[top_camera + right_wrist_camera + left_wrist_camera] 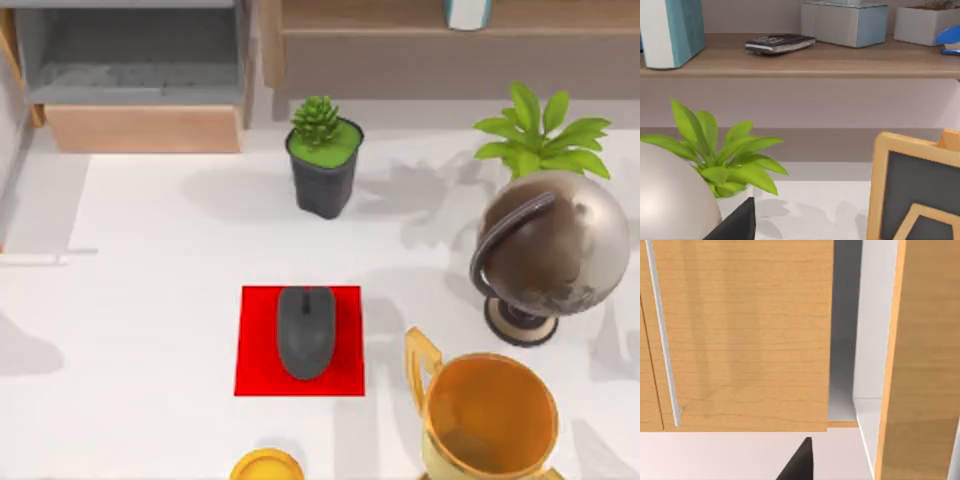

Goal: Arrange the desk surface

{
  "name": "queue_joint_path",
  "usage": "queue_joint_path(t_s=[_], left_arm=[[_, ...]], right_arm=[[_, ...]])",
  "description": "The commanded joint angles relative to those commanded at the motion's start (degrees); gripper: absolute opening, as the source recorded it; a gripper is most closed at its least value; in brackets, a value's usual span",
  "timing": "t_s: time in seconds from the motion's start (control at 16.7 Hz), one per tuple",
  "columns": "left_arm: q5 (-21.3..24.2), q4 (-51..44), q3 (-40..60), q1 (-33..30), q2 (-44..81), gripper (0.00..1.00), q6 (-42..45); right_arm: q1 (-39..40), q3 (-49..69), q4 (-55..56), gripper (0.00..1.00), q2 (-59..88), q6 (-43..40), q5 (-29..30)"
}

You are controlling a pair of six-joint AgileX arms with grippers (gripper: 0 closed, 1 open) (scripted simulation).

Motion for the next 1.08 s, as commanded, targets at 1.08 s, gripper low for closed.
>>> queue_joint_path(t_s=[1.08], left_arm=[[-1.8,-2.4,2.1,-1.6,2.1,0.0,-0.3]], right_arm=[[0.0,0.0,0.0,1.0,0.0,0.0,0.0]])
